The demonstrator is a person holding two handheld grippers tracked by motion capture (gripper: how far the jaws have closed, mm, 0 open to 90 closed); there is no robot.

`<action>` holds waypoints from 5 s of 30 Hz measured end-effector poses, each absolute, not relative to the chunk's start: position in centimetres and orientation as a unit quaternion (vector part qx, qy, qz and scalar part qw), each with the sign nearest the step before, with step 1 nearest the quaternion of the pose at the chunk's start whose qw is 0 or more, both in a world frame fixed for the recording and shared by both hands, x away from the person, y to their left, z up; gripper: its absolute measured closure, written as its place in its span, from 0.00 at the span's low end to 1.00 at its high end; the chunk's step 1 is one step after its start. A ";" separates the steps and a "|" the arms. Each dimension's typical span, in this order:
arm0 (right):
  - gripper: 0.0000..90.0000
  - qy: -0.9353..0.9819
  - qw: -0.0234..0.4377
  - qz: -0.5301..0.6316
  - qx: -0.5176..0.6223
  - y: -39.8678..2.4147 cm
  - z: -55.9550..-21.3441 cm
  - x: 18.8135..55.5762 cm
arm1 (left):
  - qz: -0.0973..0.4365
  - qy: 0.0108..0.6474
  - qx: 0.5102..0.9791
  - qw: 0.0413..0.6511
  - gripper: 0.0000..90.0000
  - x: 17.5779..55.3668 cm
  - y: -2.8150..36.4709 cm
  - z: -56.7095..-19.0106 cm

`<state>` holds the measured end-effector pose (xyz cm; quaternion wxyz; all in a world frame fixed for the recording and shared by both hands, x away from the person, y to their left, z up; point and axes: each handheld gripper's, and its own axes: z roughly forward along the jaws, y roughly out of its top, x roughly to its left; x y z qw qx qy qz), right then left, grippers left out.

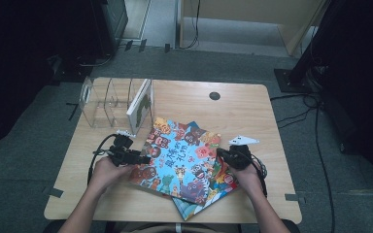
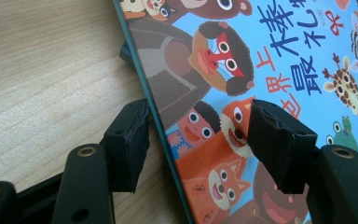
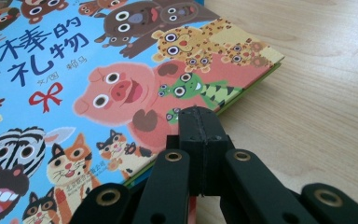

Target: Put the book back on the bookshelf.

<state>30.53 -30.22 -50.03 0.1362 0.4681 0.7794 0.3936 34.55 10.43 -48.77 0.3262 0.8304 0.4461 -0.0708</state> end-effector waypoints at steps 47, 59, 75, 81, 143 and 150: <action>1.00 0.782 0.101 0.413 0.455 -29.3 -50.2 29.4 | -0.154 0.436 0.822 0.334 0.70 36.5 7.8 -37.3; 0.97 0.795 0.116 0.420 0.422 -28.0 -50.4 29.5 | -0.196 0.417 0.833 0.308 0.80 38.2 5.1 -35.2; 0.81 0.810 0.129 0.410 0.399 -28.7 -49.7 29.8 | -0.220 0.435 0.836 0.251 0.90 40.4 6.3 -31.9; 0.81 0.821 0.137 0.398 0.384 -28.2 -49.6 29.7 | -0.190 0.442 0.839 0.253 0.90 39.5 7.2 -30.7; 0.76 0.840 0.113 0.393 0.357 -26.4 -49.6 32.9 | -0.058 0.639 0.711 0.288 0.90 32.4 31.9 -27.4; 0.76 0.840 0.113 0.393 0.357 -26.4 -49.6 33.0 | -0.048 0.650 0.702 0.286 0.90 32.8 32.6 -27.2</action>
